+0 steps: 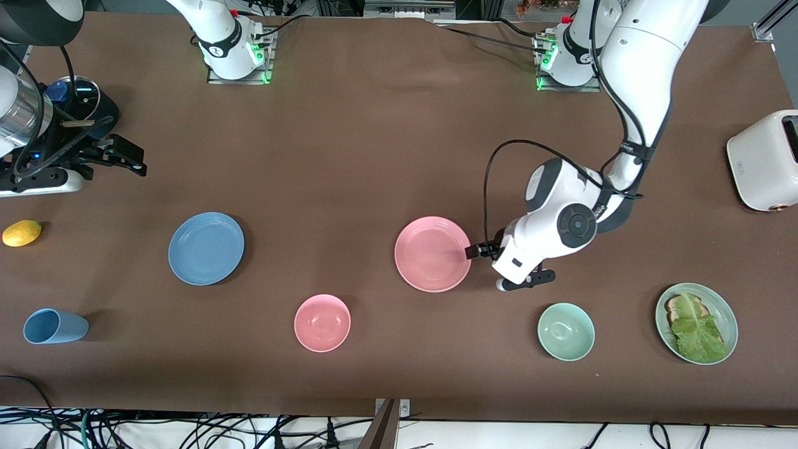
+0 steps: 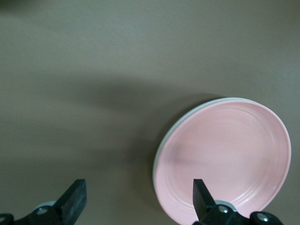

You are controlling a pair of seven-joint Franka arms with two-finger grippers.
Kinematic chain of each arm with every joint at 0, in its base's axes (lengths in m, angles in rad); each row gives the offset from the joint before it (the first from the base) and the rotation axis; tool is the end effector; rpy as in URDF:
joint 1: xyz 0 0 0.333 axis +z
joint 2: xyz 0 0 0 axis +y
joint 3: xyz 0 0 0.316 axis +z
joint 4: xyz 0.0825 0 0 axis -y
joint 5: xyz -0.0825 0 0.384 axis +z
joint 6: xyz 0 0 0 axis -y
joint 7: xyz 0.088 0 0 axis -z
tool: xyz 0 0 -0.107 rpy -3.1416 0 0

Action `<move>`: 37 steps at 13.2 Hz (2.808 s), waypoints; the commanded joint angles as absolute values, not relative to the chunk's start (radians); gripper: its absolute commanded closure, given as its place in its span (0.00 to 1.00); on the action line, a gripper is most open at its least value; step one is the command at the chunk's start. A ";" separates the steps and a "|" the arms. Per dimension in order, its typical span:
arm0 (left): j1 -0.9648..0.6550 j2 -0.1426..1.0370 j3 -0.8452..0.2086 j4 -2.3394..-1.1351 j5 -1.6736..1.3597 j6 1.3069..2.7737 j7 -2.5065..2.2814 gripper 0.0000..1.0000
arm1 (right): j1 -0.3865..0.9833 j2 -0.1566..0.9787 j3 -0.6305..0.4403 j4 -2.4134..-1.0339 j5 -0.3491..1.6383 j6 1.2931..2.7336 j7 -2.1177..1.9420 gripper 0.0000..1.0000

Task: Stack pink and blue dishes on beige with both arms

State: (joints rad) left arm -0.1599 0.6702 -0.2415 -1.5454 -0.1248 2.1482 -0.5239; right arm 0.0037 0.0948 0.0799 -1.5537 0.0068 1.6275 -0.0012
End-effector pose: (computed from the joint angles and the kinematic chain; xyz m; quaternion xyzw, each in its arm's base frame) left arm 0.6514 -0.2549 0.2637 0.9845 0.1190 -0.0795 0.1014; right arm 0.5850 0.0476 0.5836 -0.9990 -0.0420 0.0106 0.0067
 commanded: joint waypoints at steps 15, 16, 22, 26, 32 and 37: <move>0.192 0.509 -0.244 -1.549 0.023 1.789 -0.081 0.00 | 0.002 0.075 0.141 -1.548 0.008 1.637 0.021 0.00; 0.201 0.496 -0.244 -1.548 0.047 1.776 -0.068 0.00 | 0.002 0.071 0.149 -1.548 0.005 1.637 0.026 0.00; 0.229 0.401 -0.242 -1.548 0.106 1.694 -0.054 0.00 | 0.002 0.063 0.230 -1.546 -0.081 1.631 0.078 0.00; 0.152 0.246 -0.149 -1.572 0.074 1.616 -0.055 0.00 | -0.002 0.064 0.215 -1.546 -0.080 1.629 0.077 0.00; 0.052 0.081 -0.103 -1.603 0.014 1.601 -0.058 0.00 | -0.003 0.075 0.141 -1.548 -0.068 1.640 0.011 0.00; -0.003 0.015 -0.060 -1.601 0.014 1.571 -0.054 0.00 | -0.003 0.077 0.130 -1.548 -0.057 1.651 -0.002 0.00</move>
